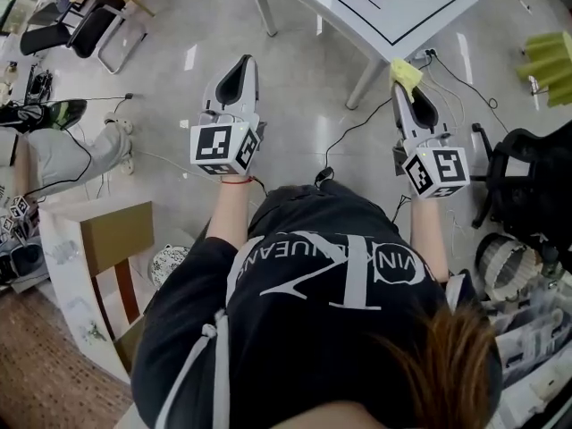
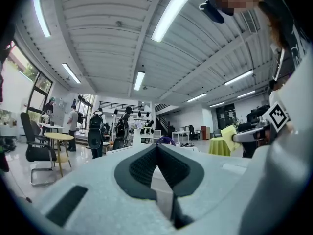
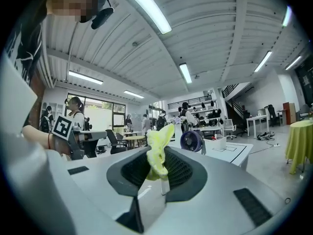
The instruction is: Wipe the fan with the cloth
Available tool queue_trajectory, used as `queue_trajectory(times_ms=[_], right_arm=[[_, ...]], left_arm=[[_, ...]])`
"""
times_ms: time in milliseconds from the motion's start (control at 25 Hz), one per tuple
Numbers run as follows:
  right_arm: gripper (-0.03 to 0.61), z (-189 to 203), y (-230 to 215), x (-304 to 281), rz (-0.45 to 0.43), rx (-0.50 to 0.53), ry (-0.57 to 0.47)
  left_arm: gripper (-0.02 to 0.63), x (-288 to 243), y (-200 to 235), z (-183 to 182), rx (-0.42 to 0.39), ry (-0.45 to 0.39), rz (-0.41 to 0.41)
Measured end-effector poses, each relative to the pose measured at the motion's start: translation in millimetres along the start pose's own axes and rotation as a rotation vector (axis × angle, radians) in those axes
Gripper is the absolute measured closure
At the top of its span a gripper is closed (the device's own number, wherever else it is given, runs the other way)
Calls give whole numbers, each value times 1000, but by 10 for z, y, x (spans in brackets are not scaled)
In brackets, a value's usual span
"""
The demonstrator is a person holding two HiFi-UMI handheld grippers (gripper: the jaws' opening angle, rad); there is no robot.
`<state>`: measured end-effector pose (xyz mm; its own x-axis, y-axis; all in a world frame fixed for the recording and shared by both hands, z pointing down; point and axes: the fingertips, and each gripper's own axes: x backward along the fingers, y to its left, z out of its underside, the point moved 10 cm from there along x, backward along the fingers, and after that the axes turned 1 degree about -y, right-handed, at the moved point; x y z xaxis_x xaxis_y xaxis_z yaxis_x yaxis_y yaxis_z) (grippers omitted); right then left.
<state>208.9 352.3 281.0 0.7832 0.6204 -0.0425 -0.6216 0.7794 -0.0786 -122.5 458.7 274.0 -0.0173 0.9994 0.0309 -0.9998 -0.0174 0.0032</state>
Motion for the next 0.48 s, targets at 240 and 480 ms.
queue_trajectory(times_ms=[240,480], right_arm=[[497,40,-227,117,-34,1,4],[495,101,-407,-64,-21,-23,17]], left_arm=[[603,-17,-333,91,4,15,-9],[603,-383,-252,99,7,20,13]])
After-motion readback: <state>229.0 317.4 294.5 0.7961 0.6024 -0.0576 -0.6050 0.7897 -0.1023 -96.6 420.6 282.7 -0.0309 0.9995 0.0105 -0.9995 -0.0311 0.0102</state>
